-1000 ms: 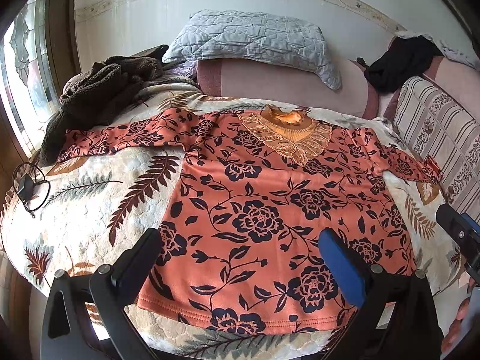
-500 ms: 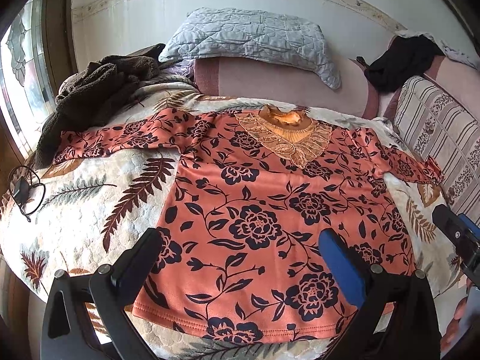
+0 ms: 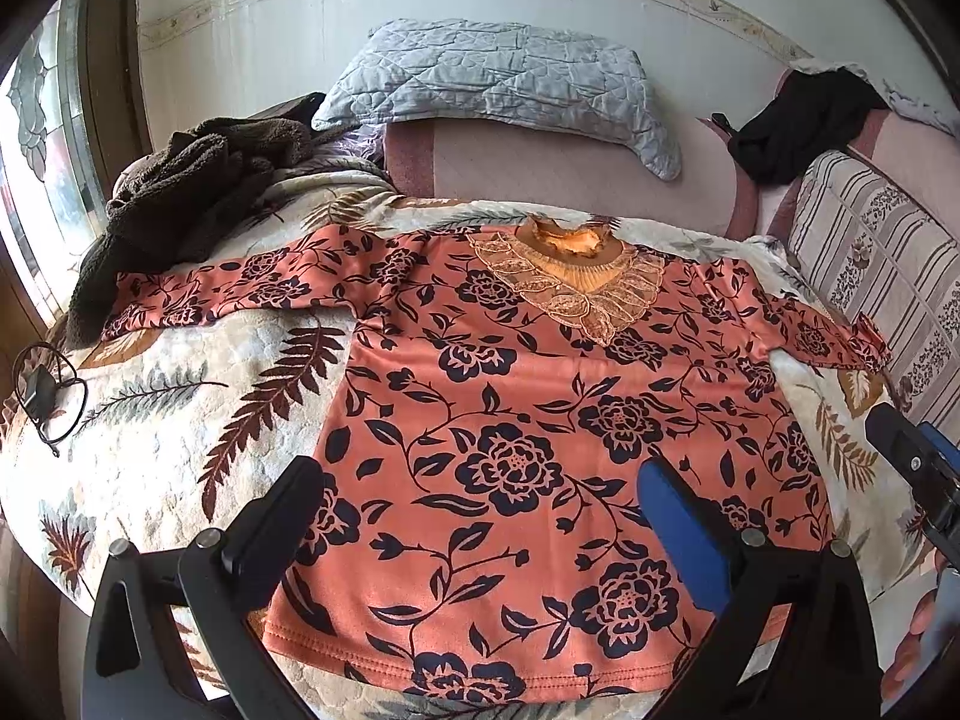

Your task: Fold small clothes

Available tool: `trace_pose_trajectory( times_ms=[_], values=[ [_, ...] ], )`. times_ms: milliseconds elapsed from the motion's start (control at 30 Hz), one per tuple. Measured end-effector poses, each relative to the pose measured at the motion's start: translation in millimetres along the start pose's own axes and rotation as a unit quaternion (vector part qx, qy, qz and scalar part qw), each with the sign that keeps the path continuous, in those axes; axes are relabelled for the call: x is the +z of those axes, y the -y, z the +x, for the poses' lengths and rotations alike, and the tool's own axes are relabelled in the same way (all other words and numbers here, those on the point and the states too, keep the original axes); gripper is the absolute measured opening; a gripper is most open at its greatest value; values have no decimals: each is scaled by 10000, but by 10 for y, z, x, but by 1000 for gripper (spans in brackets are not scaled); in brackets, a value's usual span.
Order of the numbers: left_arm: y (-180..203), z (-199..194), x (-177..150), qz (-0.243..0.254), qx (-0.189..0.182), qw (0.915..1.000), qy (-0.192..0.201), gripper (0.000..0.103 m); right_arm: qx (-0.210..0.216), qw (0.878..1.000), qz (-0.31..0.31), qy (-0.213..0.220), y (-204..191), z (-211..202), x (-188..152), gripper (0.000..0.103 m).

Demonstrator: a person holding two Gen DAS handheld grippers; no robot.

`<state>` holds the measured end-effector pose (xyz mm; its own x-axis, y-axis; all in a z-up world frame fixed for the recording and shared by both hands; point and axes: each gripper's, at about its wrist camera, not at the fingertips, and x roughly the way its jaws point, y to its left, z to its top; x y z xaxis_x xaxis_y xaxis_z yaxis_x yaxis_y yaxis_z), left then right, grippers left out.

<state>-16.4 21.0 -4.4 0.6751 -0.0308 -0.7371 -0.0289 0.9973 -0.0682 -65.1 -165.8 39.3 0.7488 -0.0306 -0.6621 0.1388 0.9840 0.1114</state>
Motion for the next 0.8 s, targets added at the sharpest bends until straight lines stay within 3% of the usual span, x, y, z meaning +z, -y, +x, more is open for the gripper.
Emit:
trace_pose_trajectory(
  times_ms=[333,667,800],
  values=[
    [29,35,70,30,-4,10000,44,103,71,9998,54,157,5,36,78,103],
    [52,154,105,44,-41,10000,-1,103,36,10000,-9,14,25,162,95,103],
    [-44,336,115,-66,-189,9998,-45,103,463,9975,501,-202,325,280,81,103]
  ],
)
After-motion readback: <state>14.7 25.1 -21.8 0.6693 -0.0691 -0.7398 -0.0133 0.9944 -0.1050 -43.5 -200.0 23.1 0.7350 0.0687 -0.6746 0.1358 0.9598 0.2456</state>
